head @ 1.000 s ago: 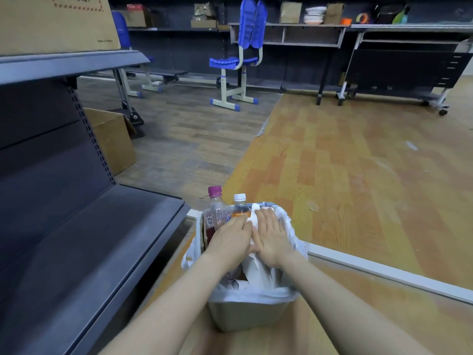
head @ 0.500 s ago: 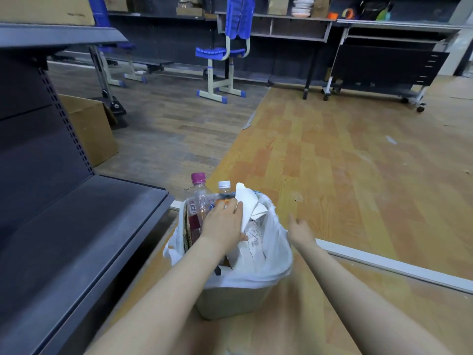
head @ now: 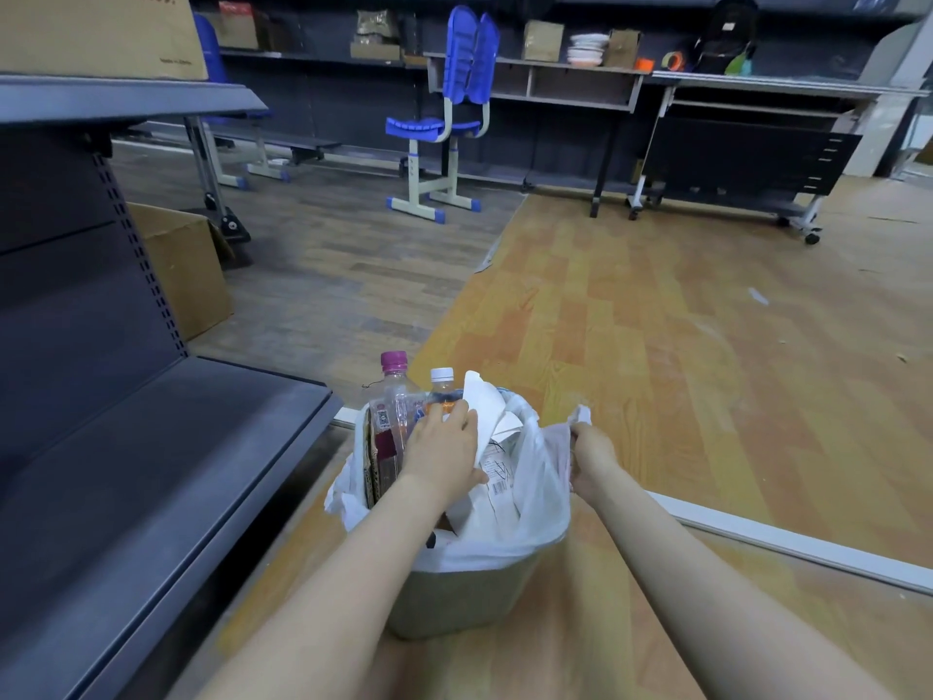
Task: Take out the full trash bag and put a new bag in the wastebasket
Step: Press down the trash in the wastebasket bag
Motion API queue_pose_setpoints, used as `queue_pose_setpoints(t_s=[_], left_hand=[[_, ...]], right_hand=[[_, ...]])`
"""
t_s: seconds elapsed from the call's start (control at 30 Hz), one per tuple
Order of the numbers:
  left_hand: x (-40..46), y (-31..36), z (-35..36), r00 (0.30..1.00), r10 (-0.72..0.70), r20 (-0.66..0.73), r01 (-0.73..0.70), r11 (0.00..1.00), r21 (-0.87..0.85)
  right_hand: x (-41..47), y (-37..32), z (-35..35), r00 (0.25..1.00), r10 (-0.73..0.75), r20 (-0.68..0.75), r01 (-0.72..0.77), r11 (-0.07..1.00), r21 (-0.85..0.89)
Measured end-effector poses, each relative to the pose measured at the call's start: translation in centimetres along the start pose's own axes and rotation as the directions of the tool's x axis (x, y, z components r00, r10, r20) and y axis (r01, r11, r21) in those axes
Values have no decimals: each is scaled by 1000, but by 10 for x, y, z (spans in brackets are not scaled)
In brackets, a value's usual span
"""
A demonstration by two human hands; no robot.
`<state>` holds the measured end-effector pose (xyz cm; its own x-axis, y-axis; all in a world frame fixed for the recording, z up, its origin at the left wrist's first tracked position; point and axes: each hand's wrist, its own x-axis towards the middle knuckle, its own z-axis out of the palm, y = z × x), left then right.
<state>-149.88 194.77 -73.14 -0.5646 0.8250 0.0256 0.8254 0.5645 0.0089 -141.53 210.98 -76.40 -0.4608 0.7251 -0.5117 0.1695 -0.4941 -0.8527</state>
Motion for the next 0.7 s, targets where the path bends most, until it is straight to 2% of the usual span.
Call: queue_pose_setpoints(t_s=[0.2,0.37,0.5,0.7], left_hand=[[0,-2,3,1000,5,-9,-5,1000,6],[1,-5,6,1000,14,-21,-14,1000,3],[1,-6,7,999,24,-38,-23,1000,5],[3,-6,7,999,26,-36,-26,1000,-1]], right_hand=[[4,8,6,988,-125,-92,114,986,-121],[10,14,10,968,-166,-188,133,975,-179],[12,15,15,916,-289,-279,252,954,-162],[4,5,30,788,-525,-321,466,850,-246]])
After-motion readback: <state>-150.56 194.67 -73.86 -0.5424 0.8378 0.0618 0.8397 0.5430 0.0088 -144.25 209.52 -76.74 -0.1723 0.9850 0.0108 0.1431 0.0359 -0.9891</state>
